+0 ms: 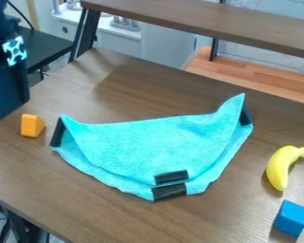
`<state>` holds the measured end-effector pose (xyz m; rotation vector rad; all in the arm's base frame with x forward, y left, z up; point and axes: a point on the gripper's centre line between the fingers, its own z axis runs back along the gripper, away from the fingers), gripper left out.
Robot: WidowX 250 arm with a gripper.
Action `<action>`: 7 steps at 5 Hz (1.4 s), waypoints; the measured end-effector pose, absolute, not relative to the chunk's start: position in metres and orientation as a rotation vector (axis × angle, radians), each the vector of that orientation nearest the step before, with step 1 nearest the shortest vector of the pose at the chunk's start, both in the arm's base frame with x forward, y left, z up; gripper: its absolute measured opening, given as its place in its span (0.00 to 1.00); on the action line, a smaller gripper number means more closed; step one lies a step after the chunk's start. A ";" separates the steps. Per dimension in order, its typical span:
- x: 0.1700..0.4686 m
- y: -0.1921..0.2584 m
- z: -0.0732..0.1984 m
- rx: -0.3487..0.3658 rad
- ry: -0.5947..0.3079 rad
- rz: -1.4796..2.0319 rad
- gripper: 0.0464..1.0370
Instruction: Unfold the cloth from bottom right to top left
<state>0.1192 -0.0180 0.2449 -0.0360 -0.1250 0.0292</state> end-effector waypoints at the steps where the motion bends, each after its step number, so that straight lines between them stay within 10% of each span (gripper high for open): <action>1: 0.121 -0.018 0.241 -0.033 -0.124 0.030 0.96; 3: 0.222 -0.040 0.132 -0.047 -0.134 -0.099 0.96; 5: 0.262 -0.054 0.033 -0.098 -0.100 -0.184 0.96; 7: 0.283 -0.056 0.021 0.021 -0.342 -0.282 0.96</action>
